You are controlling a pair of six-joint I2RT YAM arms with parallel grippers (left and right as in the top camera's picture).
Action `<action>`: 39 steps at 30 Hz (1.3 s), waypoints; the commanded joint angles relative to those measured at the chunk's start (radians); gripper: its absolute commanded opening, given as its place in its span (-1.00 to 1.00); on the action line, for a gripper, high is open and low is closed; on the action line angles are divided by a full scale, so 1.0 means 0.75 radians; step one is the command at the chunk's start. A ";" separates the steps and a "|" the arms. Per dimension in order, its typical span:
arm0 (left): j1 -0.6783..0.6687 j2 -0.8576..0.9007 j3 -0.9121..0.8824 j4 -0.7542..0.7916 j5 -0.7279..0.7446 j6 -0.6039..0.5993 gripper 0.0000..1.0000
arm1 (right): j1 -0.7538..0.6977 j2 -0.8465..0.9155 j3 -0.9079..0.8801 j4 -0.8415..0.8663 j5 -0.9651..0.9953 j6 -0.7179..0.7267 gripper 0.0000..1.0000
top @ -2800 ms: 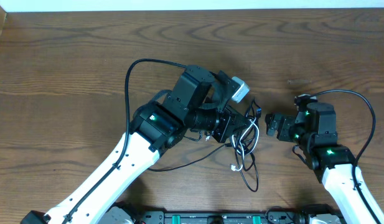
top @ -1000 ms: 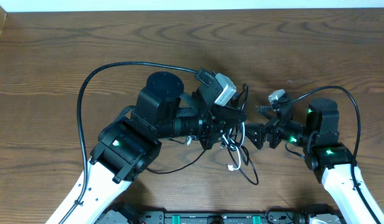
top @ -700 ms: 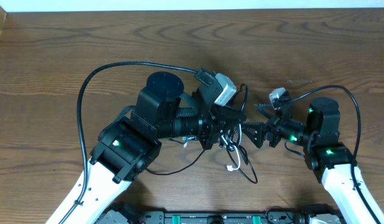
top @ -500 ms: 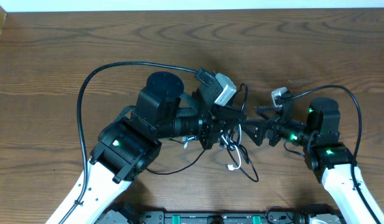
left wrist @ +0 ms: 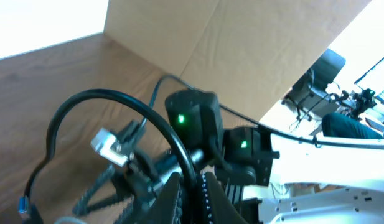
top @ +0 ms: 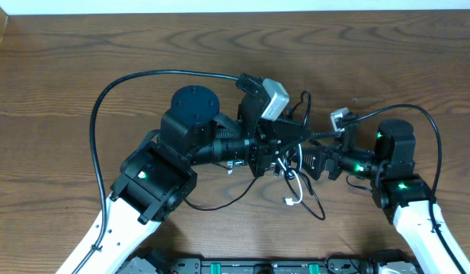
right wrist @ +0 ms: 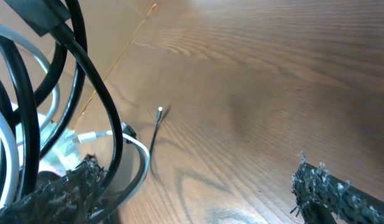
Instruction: Untangle cables
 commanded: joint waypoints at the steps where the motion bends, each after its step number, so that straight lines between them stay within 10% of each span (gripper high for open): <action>1: 0.005 -0.012 0.010 0.061 0.028 -0.042 -0.85 | 0.043 -0.001 0.016 0.018 -0.053 -0.020 0.98; 26: 0.004 -0.011 0.010 0.077 0.028 -0.054 -0.85 | 0.191 0.398 0.016 0.089 0.278 0.010 0.99; 39: 0.005 0.010 0.010 -0.330 -0.570 -0.031 -0.85 | -0.021 0.397 0.016 0.015 0.277 0.020 0.99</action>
